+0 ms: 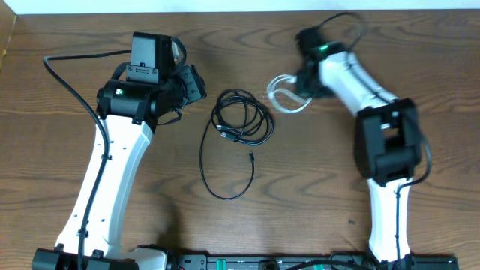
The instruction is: Untangle cables
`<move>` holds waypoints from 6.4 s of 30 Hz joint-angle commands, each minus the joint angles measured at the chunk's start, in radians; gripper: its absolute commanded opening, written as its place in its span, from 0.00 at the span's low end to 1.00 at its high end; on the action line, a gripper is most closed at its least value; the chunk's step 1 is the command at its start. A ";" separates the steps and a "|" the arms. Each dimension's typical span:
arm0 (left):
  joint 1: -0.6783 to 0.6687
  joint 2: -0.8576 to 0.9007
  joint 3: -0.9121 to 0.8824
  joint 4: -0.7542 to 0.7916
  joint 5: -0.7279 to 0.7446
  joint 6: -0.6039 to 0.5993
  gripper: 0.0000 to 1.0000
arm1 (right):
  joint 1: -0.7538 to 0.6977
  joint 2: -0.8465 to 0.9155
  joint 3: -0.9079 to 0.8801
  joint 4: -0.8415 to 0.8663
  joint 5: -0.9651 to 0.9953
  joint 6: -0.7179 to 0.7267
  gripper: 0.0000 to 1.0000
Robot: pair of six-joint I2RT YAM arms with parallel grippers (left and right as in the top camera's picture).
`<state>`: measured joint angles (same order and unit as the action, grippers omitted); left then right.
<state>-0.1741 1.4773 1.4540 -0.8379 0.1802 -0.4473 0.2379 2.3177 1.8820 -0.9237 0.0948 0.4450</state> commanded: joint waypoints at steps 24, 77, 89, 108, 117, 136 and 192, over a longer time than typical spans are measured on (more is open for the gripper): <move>0.000 0.008 0.009 -0.003 -0.013 0.009 0.99 | -0.724 0.011 0.127 0.194 -0.274 -0.220 0.01; 0.000 0.008 0.009 -0.003 -0.013 0.009 0.98 | -0.167 0.044 0.116 -0.038 -0.038 -0.552 0.88; 0.000 0.008 0.009 -0.003 -0.013 0.009 0.98 | -0.174 0.117 0.116 -0.079 -0.034 -0.559 0.83; 0.000 0.008 0.009 -0.003 -0.013 0.009 0.98 | -0.230 0.124 0.054 -0.023 0.034 -0.546 0.34; 0.000 0.008 0.009 -0.003 -0.013 0.009 0.98 | -0.323 0.124 -0.095 0.176 0.167 -0.434 0.15; 0.000 0.008 0.009 -0.003 -0.013 0.009 0.98 | -0.737 0.124 -0.110 0.472 -0.060 -0.378 0.21; 0.000 0.008 0.002 0.005 -0.013 0.009 0.98 | 0.000 -0.139 0.109 -0.203 -0.503 -0.410 0.98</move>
<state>-0.1741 1.4773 1.4536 -0.8330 0.1768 -0.4442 0.2272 2.1815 2.0480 -1.1511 -0.3939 0.0170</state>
